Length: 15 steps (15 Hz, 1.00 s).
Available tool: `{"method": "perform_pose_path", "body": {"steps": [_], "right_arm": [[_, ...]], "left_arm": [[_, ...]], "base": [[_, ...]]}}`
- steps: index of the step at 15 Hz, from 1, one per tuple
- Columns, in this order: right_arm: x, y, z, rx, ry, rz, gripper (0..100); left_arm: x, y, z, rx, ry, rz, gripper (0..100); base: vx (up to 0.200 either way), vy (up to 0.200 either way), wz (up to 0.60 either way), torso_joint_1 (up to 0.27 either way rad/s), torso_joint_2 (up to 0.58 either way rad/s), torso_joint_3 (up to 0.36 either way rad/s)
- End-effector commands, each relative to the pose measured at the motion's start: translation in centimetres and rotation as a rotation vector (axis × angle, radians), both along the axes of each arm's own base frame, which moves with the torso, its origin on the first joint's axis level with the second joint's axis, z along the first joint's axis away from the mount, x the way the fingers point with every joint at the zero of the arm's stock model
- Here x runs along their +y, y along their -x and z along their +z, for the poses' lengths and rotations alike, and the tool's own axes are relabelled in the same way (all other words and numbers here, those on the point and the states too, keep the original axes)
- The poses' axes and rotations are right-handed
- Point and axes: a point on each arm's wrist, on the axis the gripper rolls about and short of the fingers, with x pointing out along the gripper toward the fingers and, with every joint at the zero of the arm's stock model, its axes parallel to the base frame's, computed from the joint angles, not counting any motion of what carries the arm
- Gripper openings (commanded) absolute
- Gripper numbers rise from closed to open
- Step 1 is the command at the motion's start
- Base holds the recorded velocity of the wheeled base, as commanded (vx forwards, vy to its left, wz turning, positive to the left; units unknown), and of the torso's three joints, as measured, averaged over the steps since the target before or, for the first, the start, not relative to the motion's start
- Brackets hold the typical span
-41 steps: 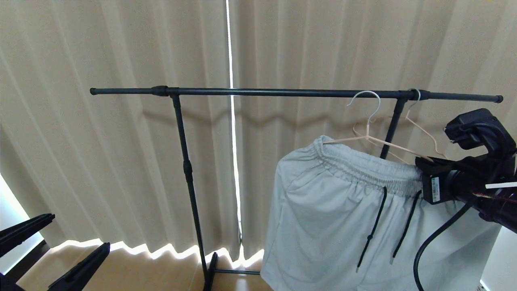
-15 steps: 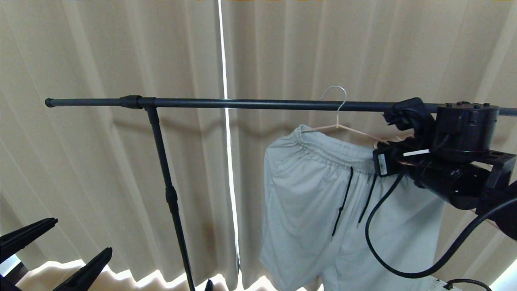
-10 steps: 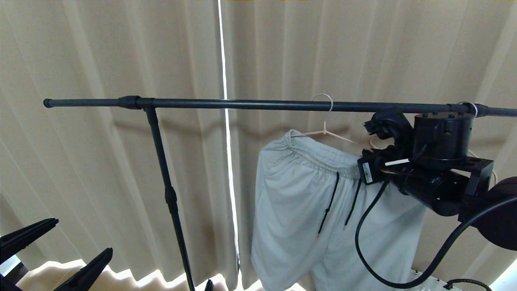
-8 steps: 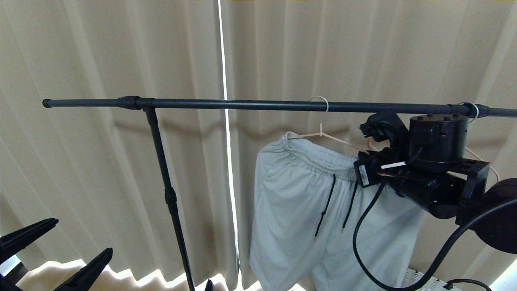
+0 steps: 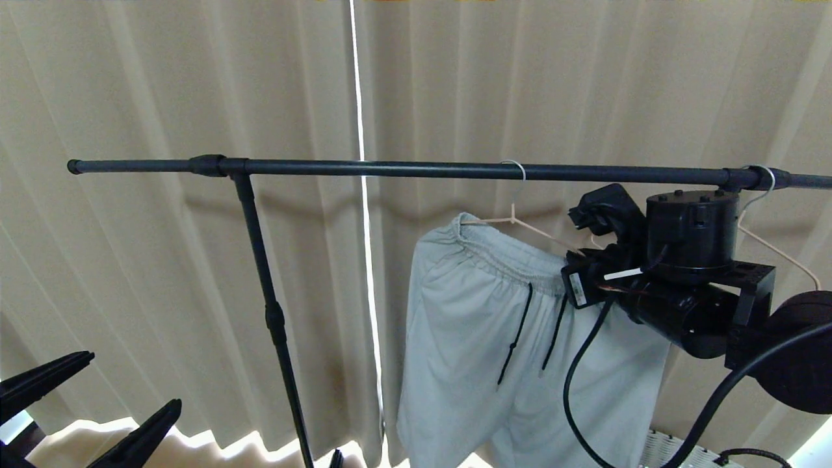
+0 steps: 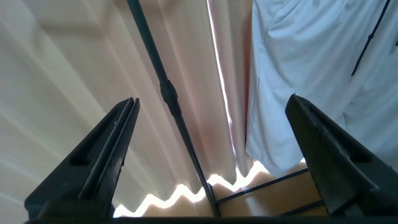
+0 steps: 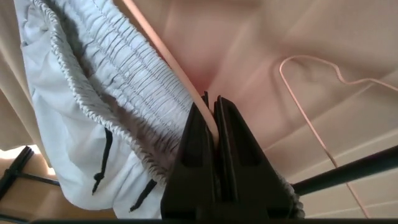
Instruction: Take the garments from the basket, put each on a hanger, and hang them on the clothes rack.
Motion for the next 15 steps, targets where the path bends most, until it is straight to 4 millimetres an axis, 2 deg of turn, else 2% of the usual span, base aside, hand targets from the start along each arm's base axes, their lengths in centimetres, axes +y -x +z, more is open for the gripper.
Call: {"method": "perform_pose_path", "body": {"steps": [1, 6, 11, 13, 15], "right_arm": [[0.0, 0.0, 0.0, -0.002, -0.001, 0.002, 100], [0.1, 0.5, -0.6, -0.04, -0.044, 0.044, 100], [0.1, 1.4, -1.1, -0.126, -0.16, 0.264, 100], [-0.3, 2.3, -0.9, -0.203, -0.204, 0.345, 100], [-1.0, 3.7, -0.2, -0.257, -0.222, 0.351, 100]], "left_arm": [[0.0, 0.0, 0.0, -0.001, 0.0, 0.0, 100], [0.0, 0.0, 0.1, -0.004, 0.001, 0.004, 100], [0.0, 0.0, 0.2, -0.01, 0.003, 0.005, 100], [0.0, 0.0, 0.3, -0.013, 0.004, 0.008, 100], [0.0, 0.0, 0.3, -0.013, 0.005, 0.01, 100]], "base": [[0.0, 0.0, 0.0, 0.0, 0.0, 0.0], [0.0, 0.0, 0.0, 0.0, 0.0, 0.0], [0.0, 0.0, 0.0, 0.0, 0.0, 0.0], [0.0, 0.0, 0.0, 0.0, 0.0, 0.0], [0.0, 0.0, 0.0, 0.0, 0.0, 0.0]]}}
